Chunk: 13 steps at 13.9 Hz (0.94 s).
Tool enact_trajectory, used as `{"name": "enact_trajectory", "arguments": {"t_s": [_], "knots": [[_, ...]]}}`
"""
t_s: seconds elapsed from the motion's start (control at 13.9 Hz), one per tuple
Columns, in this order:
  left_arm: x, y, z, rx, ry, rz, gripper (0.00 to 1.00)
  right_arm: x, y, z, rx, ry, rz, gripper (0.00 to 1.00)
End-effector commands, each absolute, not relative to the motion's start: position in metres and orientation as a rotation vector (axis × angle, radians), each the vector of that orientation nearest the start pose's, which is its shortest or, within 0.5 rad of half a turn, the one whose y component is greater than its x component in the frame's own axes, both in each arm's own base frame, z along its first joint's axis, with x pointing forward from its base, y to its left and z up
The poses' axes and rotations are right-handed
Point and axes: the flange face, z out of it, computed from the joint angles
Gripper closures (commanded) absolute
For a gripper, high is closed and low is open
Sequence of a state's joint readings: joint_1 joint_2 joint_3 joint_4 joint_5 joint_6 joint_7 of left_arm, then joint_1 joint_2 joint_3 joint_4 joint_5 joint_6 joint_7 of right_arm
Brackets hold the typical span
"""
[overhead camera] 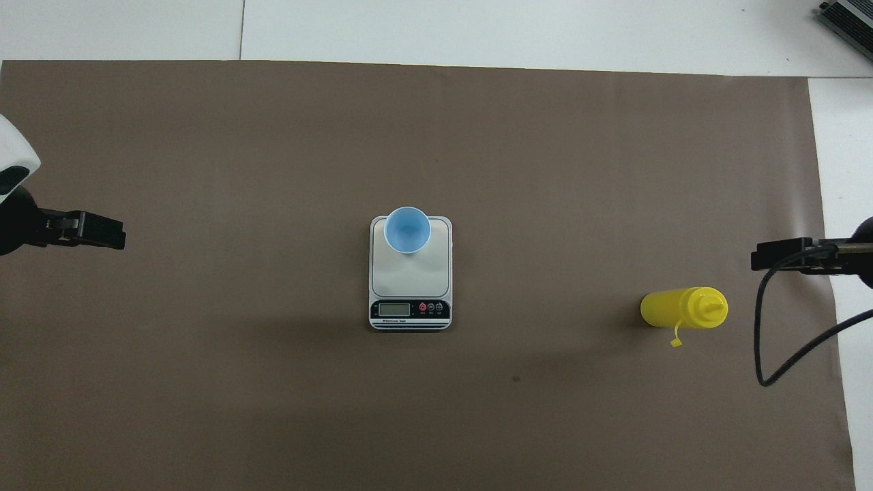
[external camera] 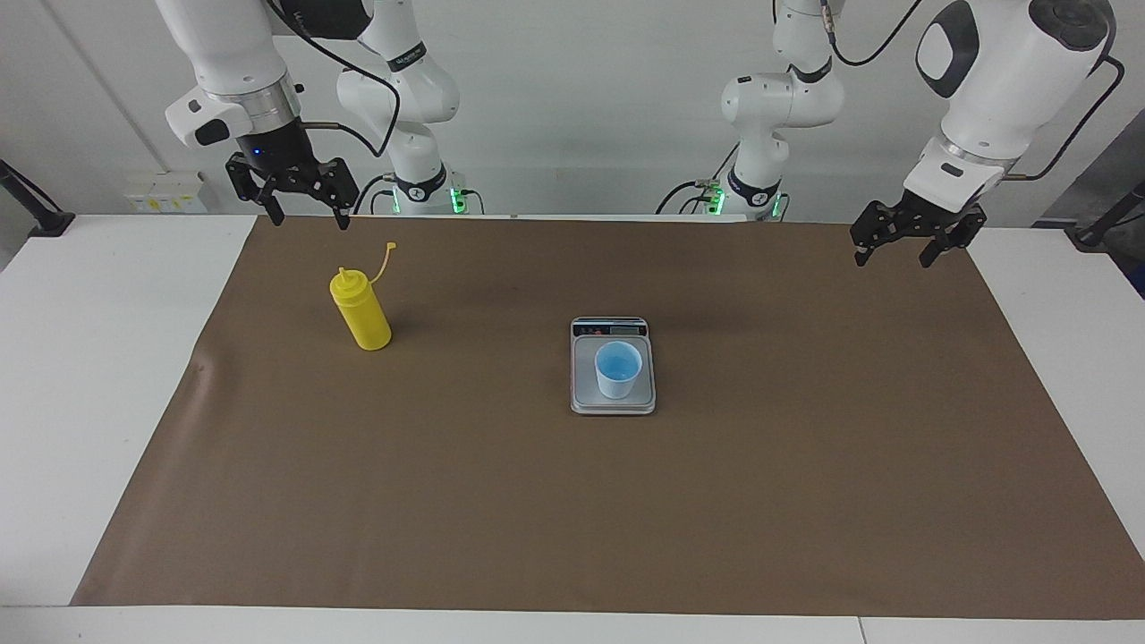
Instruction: Pour seasoning into cup on scale with both arms
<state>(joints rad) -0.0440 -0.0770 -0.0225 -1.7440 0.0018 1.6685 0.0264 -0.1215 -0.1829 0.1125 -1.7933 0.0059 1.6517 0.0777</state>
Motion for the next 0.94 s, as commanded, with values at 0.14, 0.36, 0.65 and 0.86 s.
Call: {"name": "enact_trajectory", "arguments": {"t_s": [0.14,0.36,0.65,0.86], "knots": [[0.5296,-0.0325,0.5995,-3.129,0.152,0.005,0.0,0.5074,0.0007,0.6218,-3.172,0.164,-0.04,0.0],[0.5296,-0.0325,0.5995,-3.129,0.152,0.005,0.0,0.5082,-0.0002,0.6202,-3.172,0.166,-0.035,0.0],[0.5296,-0.0325,0.5995,-3.13,0.15,0.005,0.0,0.5077,-0.0002,0.6195,-3.172,0.166,-0.032,0.0],[0.5296,-0.0325,0.5995,-3.129,0.152,0.005,0.0,0.508,0.0,0.6177,-3.171,0.159,-0.032,0.0]]}}
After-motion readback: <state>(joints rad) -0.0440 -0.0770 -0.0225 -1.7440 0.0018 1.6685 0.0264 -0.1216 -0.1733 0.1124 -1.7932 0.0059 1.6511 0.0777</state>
